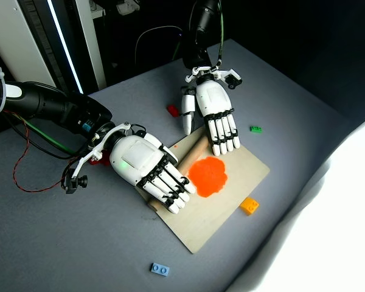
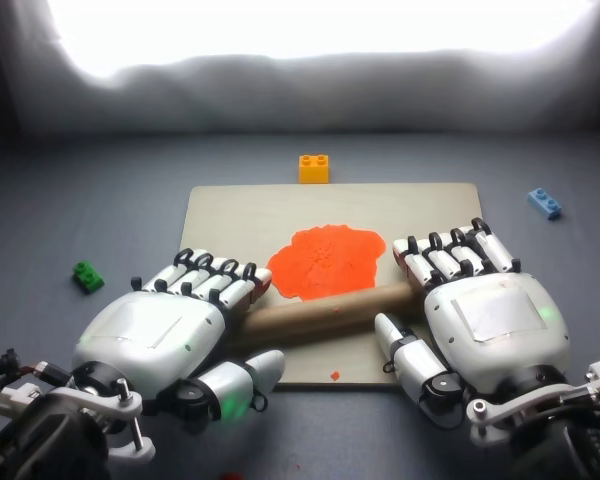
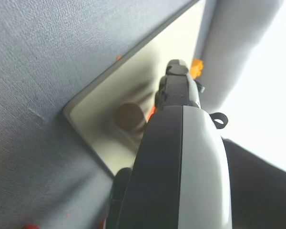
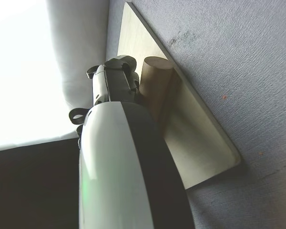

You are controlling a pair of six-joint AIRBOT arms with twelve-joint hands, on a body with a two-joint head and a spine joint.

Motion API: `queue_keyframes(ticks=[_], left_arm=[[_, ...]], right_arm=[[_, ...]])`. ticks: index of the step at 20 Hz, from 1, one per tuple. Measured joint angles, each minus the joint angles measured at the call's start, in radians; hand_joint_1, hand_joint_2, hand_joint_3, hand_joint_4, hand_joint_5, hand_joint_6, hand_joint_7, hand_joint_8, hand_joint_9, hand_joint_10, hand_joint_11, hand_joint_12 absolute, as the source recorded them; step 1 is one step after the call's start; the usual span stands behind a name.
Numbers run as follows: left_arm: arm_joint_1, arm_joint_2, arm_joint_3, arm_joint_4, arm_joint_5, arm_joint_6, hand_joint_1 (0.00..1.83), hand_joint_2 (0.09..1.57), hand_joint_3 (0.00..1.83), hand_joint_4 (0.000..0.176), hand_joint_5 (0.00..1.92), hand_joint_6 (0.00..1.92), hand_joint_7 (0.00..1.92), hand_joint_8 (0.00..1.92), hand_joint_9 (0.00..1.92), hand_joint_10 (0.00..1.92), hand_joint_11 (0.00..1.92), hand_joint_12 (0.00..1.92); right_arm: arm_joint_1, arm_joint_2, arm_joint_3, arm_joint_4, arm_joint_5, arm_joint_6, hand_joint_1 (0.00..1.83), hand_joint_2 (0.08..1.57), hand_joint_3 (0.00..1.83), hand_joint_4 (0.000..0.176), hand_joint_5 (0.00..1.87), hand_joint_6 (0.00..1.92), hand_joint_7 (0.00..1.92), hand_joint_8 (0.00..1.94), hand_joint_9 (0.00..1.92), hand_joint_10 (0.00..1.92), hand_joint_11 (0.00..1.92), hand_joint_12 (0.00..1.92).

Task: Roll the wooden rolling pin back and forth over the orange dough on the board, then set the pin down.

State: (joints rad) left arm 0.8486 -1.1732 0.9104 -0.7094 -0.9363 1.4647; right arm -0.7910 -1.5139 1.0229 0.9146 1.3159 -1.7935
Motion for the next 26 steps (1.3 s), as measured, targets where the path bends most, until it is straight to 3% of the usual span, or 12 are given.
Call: queue_keyframes(ticks=[12,16,24,26], left_arm=[[-0.028,0.006,0.000,0.011,0.003,0.000,0.00,1.47,0.00,0.000,0.13,0.00,0.14,0.00,0.07,0.01,0.01,0.02],[-0.051,0.019,0.000,0.006,0.017,0.005,0.00,1.47,0.00,0.000,0.14,0.01,0.15,0.00,0.07,0.00,0.01,0.02],[-0.165,0.085,0.002,0.017,0.112,0.040,0.00,1.47,0.00,0.000,0.12,0.00,0.13,0.00,0.05,0.00,0.00,0.00],[-0.184,0.096,0.002,0.014,0.180,0.054,0.00,1.47,0.00,0.000,0.11,0.00,0.12,0.00,0.05,0.00,0.00,0.00]], right_arm=[[-0.001,0.005,-0.026,0.002,0.022,-0.015,0.00,1.46,0.00,0.000,0.25,0.00,0.28,0.00,0.25,0.00,0.00,0.49],[-0.010,0.011,-0.034,0.001,0.026,-0.015,0.00,1.46,0.00,0.000,0.27,0.01,0.30,0.01,0.27,0.01,0.00,0.55],[0.012,0.025,-0.038,0.005,0.023,-0.019,0.00,1.45,0.00,0.000,0.27,0.00,0.31,0.00,0.28,0.00,0.00,0.56],[0.024,0.041,-0.046,0.003,0.027,-0.019,0.00,1.45,0.00,0.000,0.28,0.00,0.32,0.00,0.29,0.00,0.00,0.58]])
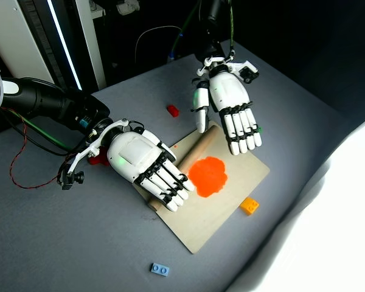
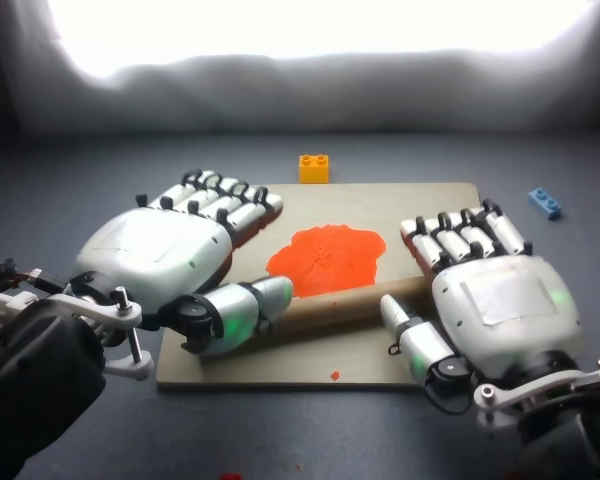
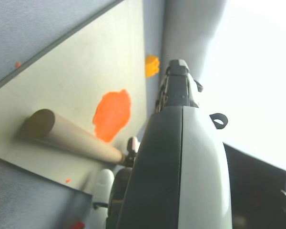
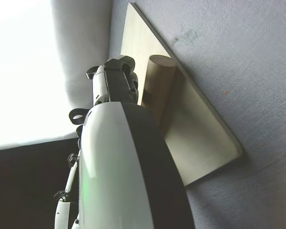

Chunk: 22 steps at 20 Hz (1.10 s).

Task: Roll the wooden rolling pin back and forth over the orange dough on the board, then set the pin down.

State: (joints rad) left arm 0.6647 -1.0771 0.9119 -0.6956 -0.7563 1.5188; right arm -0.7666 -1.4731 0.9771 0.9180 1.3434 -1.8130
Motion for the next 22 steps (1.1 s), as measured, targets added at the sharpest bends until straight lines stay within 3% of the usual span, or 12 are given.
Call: queue_keyframes(ticks=[8,12,17,19,20,21,22], left_arm=[[-0.169,0.063,-0.002,-0.005,0.204,0.071,0.00,1.47,0.00,0.000,0.11,0.00,0.13,0.00,0.05,0.00,0.00,0.00],[-0.282,0.107,-0.026,-0.099,0.301,0.232,0.00,1.47,0.00,0.000,0.12,0.01,0.13,0.00,0.06,0.00,0.00,0.00],[-0.362,0.136,-0.047,-0.111,0.430,0.266,0.00,1.41,0.00,0.000,0.11,0.00,0.13,0.00,0.05,0.00,0.00,0.00],[-0.386,0.141,-0.061,-0.106,0.469,0.280,0.00,1.36,0.00,0.000,0.22,0.02,0.24,0.01,0.13,0.02,0.03,0.04],[-0.396,0.141,-0.070,-0.146,0.473,0.320,0.00,1.34,0.01,0.000,0.29,0.01,0.32,0.01,0.22,0.01,0.01,0.33],[-0.401,0.141,-0.079,-0.198,0.472,0.372,0.00,1.34,0.00,0.000,0.38,0.02,0.47,0.01,0.36,0.04,0.00,0.79],[-0.403,0.141,-0.080,-0.214,0.467,0.382,0.00,1.34,0.00,0.000,0.45,0.03,0.57,0.03,0.47,0.06,0.00,1.05]], right_arm=[[0.074,0.053,-0.031,0.002,-0.004,0.000,0.00,1.45,0.00,0.000,0.28,0.00,0.32,0.00,0.29,0.00,0.00,0.59],[0.141,0.116,-0.047,0.004,-0.040,0.010,0.00,1.44,0.00,0.000,0.30,0.01,0.33,0.01,0.29,0.00,0.00,0.60],[0.277,0.292,-0.087,-0.006,-0.254,0.070,0.00,1.33,0.00,0.000,0.34,0.02,0.37,0.01,0.31,0.01,0.00,0.61],[0.317,0.386,-0.107,-0.023,-0.413,0.092,0.00,1.30,0.00,0.000,0.45,0.04,0.48,0.02,0.39,0.03,0.00,0.81],[0.322,0.426,-0.117,-0.025,-0.481,0.120,0.00,1.30,0.00,0.000,0.51,0.05,0.54,0.03,0.43,0.04,0.00,0.96],[0.319,0.454,-0.122,-0.060,-0.534,0.166,0.00,1.29,0.00,0.000,0.62,0.07,0.66,0.04,0.55,0.06,0.03,1.19],[0.312,0.479,-0.123,-0.153,-0.578,0.230,0.00,1.29,0.00,0.000,0.70,0.07,0.76,0.04,0.66,0.09,0.07,1.30]])
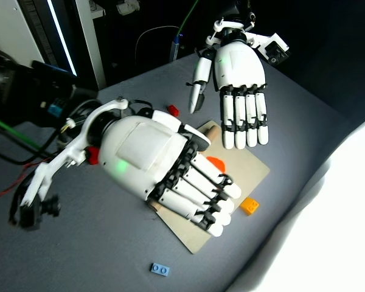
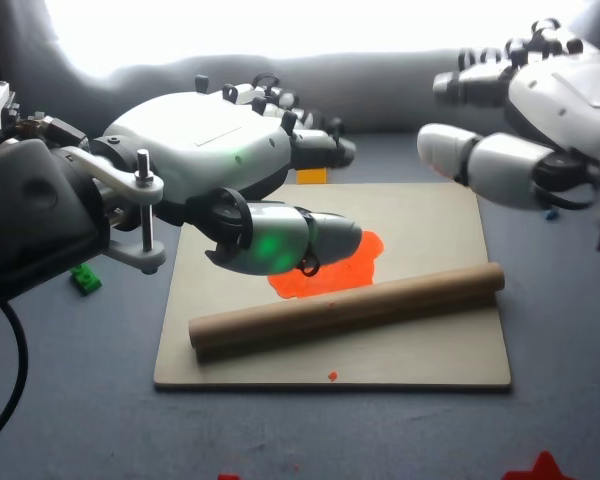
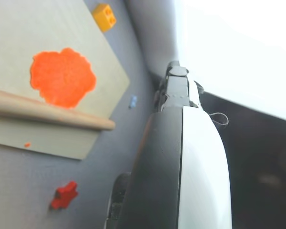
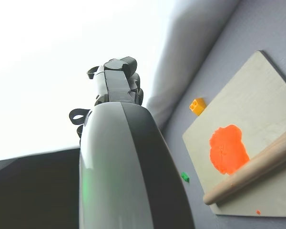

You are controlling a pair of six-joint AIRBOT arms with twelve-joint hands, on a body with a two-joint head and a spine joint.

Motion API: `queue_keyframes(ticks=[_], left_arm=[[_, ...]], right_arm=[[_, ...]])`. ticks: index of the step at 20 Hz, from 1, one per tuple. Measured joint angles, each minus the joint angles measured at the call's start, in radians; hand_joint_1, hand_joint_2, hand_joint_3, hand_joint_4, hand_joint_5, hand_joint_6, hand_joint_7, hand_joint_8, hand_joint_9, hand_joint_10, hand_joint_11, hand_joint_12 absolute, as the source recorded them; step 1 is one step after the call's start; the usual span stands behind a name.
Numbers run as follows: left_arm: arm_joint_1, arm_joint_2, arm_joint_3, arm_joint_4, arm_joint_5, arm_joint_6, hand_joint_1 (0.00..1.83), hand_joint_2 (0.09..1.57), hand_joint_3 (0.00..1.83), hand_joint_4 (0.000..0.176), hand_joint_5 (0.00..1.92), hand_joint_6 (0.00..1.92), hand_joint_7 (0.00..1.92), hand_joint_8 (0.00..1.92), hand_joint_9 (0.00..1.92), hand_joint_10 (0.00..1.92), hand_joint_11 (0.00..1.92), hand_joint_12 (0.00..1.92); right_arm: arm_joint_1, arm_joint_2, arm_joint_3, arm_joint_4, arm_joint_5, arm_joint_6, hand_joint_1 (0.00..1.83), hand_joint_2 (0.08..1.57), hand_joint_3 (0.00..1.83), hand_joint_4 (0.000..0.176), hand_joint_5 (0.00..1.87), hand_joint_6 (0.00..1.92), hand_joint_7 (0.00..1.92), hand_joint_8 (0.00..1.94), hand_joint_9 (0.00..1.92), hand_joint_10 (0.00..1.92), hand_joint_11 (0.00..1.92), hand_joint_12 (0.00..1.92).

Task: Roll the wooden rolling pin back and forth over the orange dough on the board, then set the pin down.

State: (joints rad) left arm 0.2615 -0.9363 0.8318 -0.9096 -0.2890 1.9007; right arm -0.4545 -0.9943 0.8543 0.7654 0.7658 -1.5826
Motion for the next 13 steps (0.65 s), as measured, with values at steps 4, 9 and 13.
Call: queue_keyframes(ticks=[4,9,13], left_arm=[[-0.002,0.000,-0.010,-0.023,-0.035,0.015,0.00,1.40,0.00,0.000,0.86,0.07,0.95,0.18,0.68,0.86,0.25,1.61],[-0.002,0.009,-0.010,-0.026,-0.045,0.018,0.10,1.47,0.00,0.000,0.92,1.38,1.01,1.39,0.89,1.73,0.59,1.92],[-0.002,0.010,-0.013,-0.026,-0.045,0.018,0.15,1.47,0.00,0.000,0.89,1.56,1.02,1.56,0.91,1.85,0.66,1.92]], right_arm=[[0.011,0.032,-0.005,-0.088,0.006,0.016,0.06,1.34,0.00,0.000,0.99,0.28,1.09,0.21,0.74,0.93,0.38,1.63],[0.041,0.051,-0.002,-0.085,0.039,-0.034,0.18,1.39,0.00,0.000,0.83,1.34,0.98,1.41,0.88,1.79,0.69,1.92],[0.035,0.051,-0.002,-0.078,0.030,-0.100,0.20,1.41,0.00,0.000,0.78,1.41,0.95,1.46,0.87,1.82,0.71,1.92]])
